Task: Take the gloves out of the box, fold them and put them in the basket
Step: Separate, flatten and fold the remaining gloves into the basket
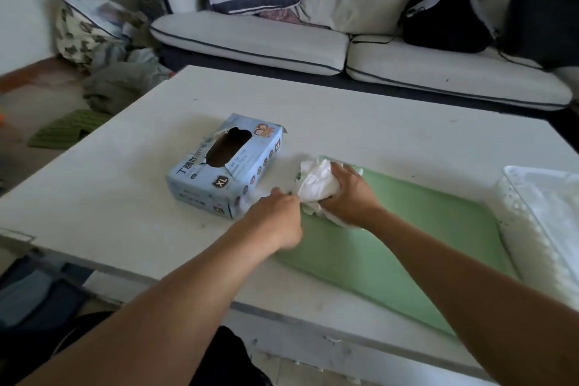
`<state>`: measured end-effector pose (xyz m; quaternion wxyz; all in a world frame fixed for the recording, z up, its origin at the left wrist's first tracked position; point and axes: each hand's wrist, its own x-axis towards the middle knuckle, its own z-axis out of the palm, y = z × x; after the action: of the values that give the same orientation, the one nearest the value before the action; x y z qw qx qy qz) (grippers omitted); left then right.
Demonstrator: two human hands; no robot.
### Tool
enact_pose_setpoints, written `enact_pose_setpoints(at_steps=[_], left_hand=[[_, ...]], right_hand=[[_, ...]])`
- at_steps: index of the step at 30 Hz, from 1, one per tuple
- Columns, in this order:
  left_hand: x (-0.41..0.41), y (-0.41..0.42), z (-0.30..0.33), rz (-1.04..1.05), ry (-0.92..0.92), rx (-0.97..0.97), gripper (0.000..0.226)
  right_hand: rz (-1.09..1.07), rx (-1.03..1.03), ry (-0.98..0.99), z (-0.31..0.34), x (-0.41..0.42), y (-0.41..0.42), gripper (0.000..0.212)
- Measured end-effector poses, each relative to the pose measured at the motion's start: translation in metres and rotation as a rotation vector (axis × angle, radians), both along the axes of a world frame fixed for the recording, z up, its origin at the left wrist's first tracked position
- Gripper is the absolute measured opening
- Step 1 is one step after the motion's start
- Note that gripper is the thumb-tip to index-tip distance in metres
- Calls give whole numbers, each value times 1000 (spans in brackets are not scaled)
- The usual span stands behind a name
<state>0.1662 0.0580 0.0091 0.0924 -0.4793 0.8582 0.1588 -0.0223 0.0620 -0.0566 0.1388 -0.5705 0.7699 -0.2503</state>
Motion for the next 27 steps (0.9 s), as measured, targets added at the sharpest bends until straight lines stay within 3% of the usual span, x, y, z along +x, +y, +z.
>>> enact_pose_setpoints(at_steps=[4,7,10,12,15,18,20,22,24,27], left_hand=[[-6,-6,-2,-23,-149,1,41],[-5,-8,3,-113,-296,111,35],[-7,-16,1,-51,-302,268,6],[-7,-25,13,28,-241,302,25],[-5,-41,39,168,-15,226,56],[-9,-48,44,92,-35,72,104],[-17,-50,38,33,35,134,115],[-29,-48,31,-42,31,161,95],[-40,-51,21,-84,-5,77,69],[-48,-49,13,-18,82,67,37]], right_hand=[[133,37,-13,5,-7,-8,65],[251,63,-7,6,-5,-12,70],[383,8,43,5,0,-13,74],[425,-22,81,16,-3,-11,91],[421,114,118,60,-16,4,117],[401,102,176,105,-29,32,108],[358,49,157,114,-28,52,83],[364,35,112,102,-20,70,60],[392,27,110,79,-3,83,58],[355,27,362,43,19,79,58]])
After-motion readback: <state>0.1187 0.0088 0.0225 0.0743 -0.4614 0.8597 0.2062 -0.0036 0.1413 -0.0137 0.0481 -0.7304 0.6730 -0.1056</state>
